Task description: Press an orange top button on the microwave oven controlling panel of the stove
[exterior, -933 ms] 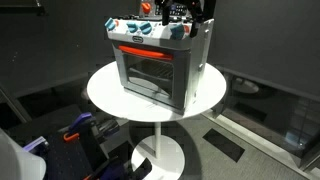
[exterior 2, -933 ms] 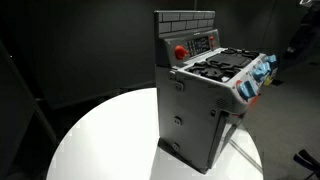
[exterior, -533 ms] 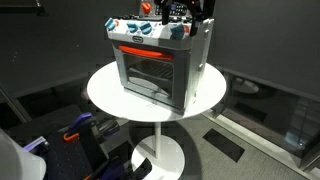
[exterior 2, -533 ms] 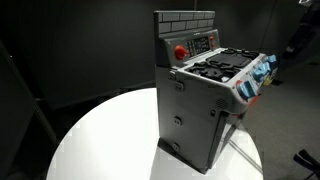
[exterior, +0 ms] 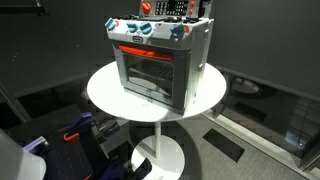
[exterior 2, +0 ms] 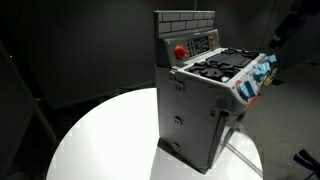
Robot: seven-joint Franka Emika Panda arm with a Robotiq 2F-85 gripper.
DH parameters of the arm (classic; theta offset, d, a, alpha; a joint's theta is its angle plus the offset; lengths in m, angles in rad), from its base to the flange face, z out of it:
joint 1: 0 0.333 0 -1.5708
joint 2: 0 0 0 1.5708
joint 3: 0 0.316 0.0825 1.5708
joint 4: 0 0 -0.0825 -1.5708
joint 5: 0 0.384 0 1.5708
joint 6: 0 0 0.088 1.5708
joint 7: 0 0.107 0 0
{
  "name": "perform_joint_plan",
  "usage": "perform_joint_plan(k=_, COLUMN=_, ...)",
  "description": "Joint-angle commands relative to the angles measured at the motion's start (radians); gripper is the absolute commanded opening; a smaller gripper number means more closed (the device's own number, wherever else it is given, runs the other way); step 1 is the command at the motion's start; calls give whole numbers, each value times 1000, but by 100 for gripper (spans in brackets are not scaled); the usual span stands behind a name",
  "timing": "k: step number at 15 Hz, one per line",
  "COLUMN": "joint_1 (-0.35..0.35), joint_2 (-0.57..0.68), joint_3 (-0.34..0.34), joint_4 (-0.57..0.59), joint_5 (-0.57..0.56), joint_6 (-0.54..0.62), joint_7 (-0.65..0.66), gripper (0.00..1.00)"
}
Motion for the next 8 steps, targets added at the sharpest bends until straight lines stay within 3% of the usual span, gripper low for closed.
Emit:
perform_joint_plan(k=1, joint_1=2, joint_2=62, joint_3=33, joint_4=77, joint_5=2, joint_6=60, joint_7=33, gripper=100)
perform_joint_plan(k=8, joint_1=12, joint_2=193, joint_3=90, joint_4=189, joint_5=1, joint_6=182, joint_7=81, gripper=100)
